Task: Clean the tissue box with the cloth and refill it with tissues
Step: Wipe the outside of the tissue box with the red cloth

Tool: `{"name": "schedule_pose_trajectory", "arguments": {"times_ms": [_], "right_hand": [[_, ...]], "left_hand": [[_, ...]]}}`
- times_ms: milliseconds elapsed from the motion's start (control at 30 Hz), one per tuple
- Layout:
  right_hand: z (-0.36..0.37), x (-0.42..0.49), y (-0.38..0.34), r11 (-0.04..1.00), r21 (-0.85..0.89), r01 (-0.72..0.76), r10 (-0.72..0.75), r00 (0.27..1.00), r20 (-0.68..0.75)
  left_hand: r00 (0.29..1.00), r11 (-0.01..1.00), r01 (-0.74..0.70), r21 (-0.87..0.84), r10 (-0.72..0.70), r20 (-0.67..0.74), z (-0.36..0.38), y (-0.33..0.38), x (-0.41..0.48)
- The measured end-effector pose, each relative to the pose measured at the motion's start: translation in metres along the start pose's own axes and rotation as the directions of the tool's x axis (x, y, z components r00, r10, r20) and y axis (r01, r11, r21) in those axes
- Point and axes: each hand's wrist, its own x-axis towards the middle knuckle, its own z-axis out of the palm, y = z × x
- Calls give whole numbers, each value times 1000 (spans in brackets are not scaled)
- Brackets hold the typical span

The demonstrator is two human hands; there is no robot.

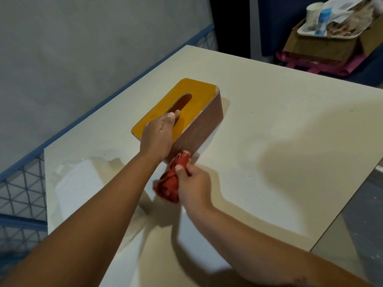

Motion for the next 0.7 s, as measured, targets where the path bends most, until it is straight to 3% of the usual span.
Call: {"name": "schedule_pose_trajectory", "arguments": {"times_ms": [100,300,433,500,600,700], "right_hand": [[2,-4,4,998,-19,-58,59,996,61],[-29,44,-39,993,90,-78,93,981,-171],[-57,71,-70,977,207,-53,88,982,-165],[-60,71,-70,986,166,-2,28,988,-153],[-53,66,-53,993,-28,119,-121,982,-143],[-50,63,-42,991,-72,109,-119,982,-147]], "left_hand": [[1000,1000,-3,-4,3,12,1,0,1],[999,995,14,-97,-11,35,0,-3,4],[999,997,30,-71,-29,15,1,-2,4],[999,997,33,-70,-32,12,1,-2,4],[999,996,33,-88,-32,17,1,-3,4],[999,997,36,-68,-35,12,2,-3,4]]}}
